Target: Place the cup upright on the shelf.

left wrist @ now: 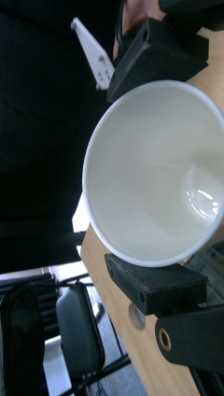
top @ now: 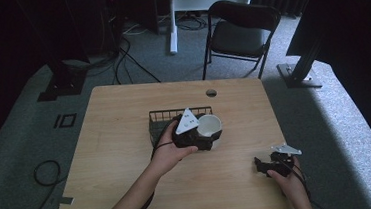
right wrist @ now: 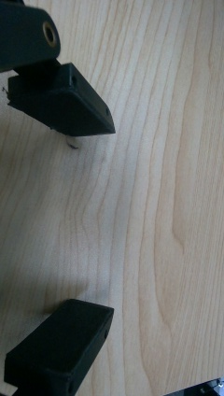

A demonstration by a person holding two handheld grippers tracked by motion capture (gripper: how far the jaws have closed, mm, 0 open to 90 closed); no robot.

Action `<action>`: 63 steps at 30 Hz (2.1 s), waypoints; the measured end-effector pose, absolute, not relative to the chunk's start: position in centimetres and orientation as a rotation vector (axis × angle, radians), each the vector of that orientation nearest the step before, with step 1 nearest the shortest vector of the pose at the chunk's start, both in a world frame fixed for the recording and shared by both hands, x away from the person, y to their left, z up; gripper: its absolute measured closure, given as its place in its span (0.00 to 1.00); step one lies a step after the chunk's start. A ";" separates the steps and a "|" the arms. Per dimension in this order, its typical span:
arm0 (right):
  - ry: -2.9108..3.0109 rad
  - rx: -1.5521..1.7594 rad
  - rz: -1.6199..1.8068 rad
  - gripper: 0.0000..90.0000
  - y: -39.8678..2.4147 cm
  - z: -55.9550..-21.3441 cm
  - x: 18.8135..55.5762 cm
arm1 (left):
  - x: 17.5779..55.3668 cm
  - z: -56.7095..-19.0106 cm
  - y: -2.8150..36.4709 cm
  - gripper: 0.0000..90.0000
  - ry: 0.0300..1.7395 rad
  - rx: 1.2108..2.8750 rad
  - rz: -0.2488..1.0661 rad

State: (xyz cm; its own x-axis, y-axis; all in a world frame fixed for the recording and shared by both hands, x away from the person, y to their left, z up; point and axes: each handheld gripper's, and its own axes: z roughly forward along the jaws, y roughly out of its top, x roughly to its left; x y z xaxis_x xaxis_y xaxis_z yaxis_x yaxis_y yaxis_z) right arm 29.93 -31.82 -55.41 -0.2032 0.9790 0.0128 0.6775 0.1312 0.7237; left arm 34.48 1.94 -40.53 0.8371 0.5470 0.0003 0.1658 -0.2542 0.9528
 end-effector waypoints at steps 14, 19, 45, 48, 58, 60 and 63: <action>1.943 1.590 0.844 0.12 -31.8 -55.4 29.9 | 37.5 -38.0 4.1 0.22 0.658 1.783 0.509; 1.943 1.590 0.844 0.12 -31.8 -55.4 29.9 | 38.6 -37.5 4.9 0.22 0.726 1.771 0.540; 1.943 1.591 0.845 0.12 -31.8 -55.4 29.9 | 40.9 -40.8 6.9 0.22 1.011 1.702 0.639; 1.945 1.589 0.844 0.12 -31.8 -55.4 29.9 | 40.9 -41.3 6.8 0.22 1.030 1.700 0.641; 1.945 1.590 0.844 0.12 -31.8 -55.4 29.9 | 41.3 -43.6 6.3 0.22 1.063 1.739 0.674; 1.946 1.588 0.845 0.12 -31.8 -55.4 29.9 | 41.4 -44.0 6.3 0.22 1.072 1.737 0.673; 1.947 1.588 0.844 0.12 -31.8 -55.4 29.9 | 41.3 -44.4 6.3 0.22 1.081 1.747 0.673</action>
State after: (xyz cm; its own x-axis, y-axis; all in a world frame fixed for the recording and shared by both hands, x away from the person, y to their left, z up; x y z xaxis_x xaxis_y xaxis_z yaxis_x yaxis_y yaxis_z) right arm 29.93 -31.83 -55.42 -0.2062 0.9784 0.0123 0.6778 0.1337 0.7230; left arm 41.29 6.32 -44.44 0.4600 0.8876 -0.0232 0.3707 -0.1683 0.9134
